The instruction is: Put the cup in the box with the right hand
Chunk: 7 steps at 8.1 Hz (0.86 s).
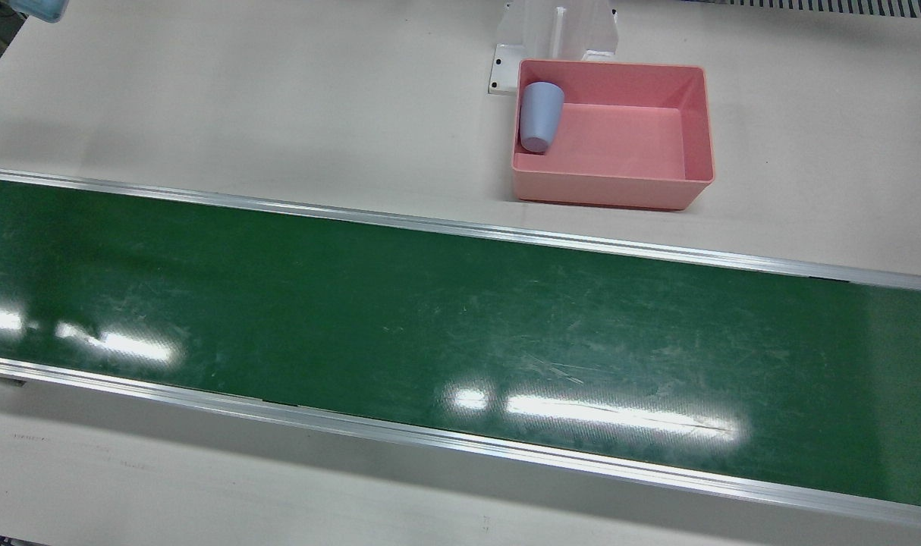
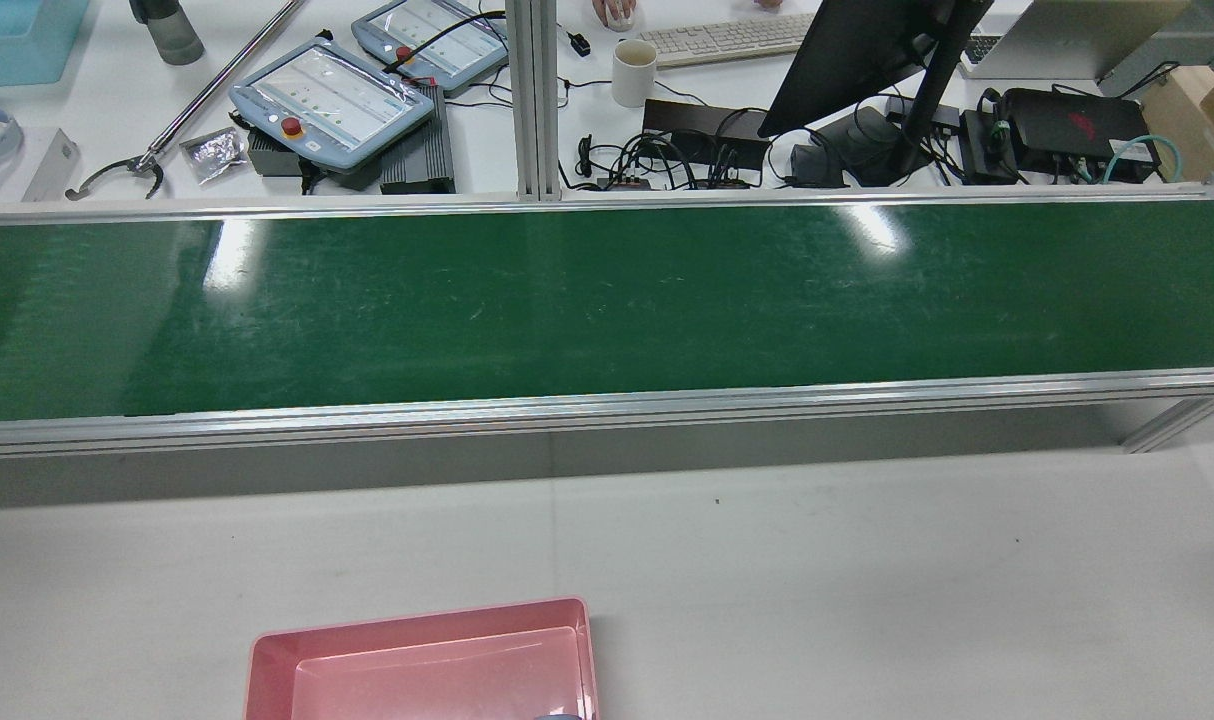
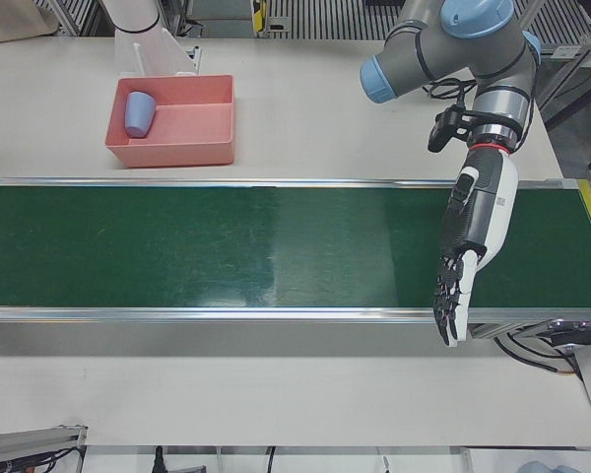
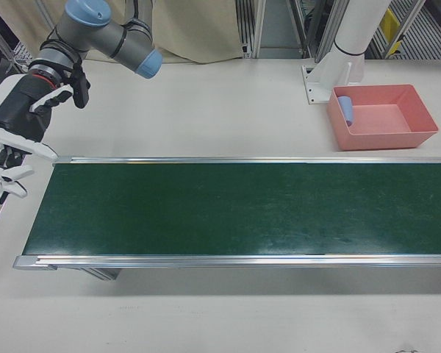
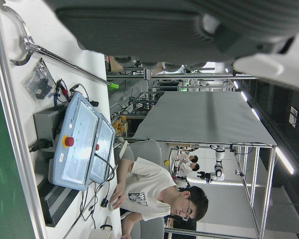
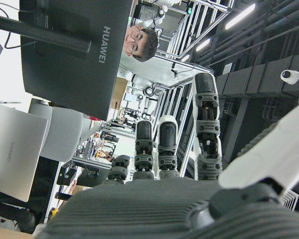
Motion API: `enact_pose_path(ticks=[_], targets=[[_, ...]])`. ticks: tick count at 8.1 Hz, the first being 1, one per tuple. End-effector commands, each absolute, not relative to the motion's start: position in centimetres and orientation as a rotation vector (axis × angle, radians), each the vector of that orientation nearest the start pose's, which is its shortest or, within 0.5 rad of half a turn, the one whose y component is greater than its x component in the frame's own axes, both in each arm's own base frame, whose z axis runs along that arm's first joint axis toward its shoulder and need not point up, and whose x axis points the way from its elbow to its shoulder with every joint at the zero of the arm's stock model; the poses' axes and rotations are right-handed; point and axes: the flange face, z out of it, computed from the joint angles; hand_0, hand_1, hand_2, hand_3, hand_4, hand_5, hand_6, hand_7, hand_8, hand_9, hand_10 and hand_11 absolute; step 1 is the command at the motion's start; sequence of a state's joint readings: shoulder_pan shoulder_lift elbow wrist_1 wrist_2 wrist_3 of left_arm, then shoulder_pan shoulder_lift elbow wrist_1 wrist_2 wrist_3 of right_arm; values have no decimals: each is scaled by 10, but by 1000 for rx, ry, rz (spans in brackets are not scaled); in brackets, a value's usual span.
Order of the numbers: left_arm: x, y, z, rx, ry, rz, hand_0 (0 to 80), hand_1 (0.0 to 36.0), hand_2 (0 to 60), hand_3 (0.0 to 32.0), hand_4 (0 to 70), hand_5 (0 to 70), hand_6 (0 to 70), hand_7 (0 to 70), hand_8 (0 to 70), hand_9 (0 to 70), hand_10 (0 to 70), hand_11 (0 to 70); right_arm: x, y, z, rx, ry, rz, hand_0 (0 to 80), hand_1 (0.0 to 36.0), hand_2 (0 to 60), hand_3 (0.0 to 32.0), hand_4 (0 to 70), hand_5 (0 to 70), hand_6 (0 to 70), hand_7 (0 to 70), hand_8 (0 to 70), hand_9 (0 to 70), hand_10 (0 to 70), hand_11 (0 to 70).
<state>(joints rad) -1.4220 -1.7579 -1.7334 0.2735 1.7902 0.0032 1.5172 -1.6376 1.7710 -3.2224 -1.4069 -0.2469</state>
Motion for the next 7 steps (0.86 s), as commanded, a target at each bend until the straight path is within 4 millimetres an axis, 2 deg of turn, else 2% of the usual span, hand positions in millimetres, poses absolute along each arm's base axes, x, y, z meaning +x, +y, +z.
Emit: enact_pose_path(ticks=[1, 2, 3, 4, 6, 7], targets=[[-29, -562, 538, -370, 2095, -1939, 0, 0, 0, 0, 0, 0, 0, 0, 0, 0, 0, 0, 148, -465, 678, -423, 2290, -2230, 344, 0, 59, 0, 640, 3, 133, 602, 145, 283, 71, 95], [-29, -562, 538, -368, 2094, -1938, 0, 0, 0, 0, 0, 0, 0, 0, 0, 0, 0, 0, 149, -467, 676, -424, 2292, -2226, 352, 0, 58, 0, 663, 3, 135, 616, 147, 287, 69, 91], [-29, -563, 538, -369, 2096, -1938, 0, 0, 0, 0, 0, 0, 0, 0, 0, 0, 0, 0, 150, -467, 676, -426, 2292, -2223, 342, 0, 53, 0, 647, 3, 135, 614, 150, 290, 74, 98], [-29, -562, 537, -368, 2097, -1935, 0, 0, 0, 0, 0, 0, 0, 0, 0, 0, 0, 0, 152, -467, 674, -427, 2292, -2214, 352, 0, 50, 0, 659, 3, 135, 615, 150, 290, 68, 91], [-29, -563, 538, -368, 2096, -1937, 0, 0, 0, 0, 0, 0, 0, 0, 0, 0, 0, 0, 167, -462, 672, -461, 2273, -2194, 375, 0, 42, 0, 635, 5, 133, 605, 150, 286, 61, 81], [-29, -563, 535, -368, 2099, -1933, 0, 0, 0, 0, 0, 0, 0, 0, 0, 0, 0, 0, 168, -460, 675, -462, 2263, -2201, 381, 0, 40, 0, 647, 5, 134, 607, 149, 286, 58, 76]])
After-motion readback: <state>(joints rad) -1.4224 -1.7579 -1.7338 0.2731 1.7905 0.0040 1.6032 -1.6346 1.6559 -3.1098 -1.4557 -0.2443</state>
